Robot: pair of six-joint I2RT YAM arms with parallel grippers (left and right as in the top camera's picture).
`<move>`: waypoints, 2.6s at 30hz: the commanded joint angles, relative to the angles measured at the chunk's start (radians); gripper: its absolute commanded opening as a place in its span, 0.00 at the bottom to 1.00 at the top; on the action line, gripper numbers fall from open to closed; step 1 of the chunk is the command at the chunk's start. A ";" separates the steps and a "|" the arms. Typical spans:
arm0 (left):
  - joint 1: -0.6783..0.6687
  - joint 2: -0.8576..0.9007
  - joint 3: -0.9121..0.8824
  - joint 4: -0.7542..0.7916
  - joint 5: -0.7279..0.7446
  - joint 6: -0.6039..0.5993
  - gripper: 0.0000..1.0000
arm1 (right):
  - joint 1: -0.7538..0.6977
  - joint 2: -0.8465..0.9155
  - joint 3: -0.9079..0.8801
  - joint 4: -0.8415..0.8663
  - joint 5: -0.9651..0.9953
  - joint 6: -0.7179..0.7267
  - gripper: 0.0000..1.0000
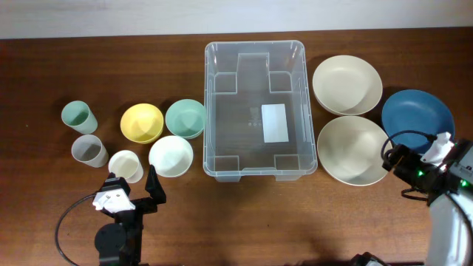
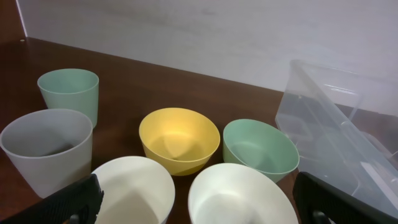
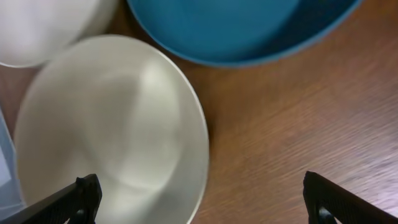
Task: Pack container
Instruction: 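Move the right gripper to the front cream plate and grip its rim, then lift the cream plate with the right gripper over the clear container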
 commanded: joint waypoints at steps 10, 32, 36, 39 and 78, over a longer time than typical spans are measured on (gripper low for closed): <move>-0.002 -0.008 -0.007 0.001 -0.006 0.016 1.00 | 0.003 0.228 0.017 0.068 -0.050 -0.045 0.99; -0.002 -0.008 -0.007 0.001 -0.006 0.016 1.00 | 0.126 0.369 0.017 0.142 0.064 -0.045 0.66; -0.002 -0.008 -0.007 0.001 -0.006 0.016 1.00 | 0.126 0.369 0.017 0.135 0.075 -0.045 0.42; -0.002 -0.008 -0.007 0.001 -0.006 0.016 1.00 | 0.126 0.369 0.017 0.132 0.074 -0.045 0.23; -0.002 -0.008 -0.007 0.001 -0.006 0.016 1.00 | 0.140 -0.130 0.378 -0.269 0.019 0.039 0.04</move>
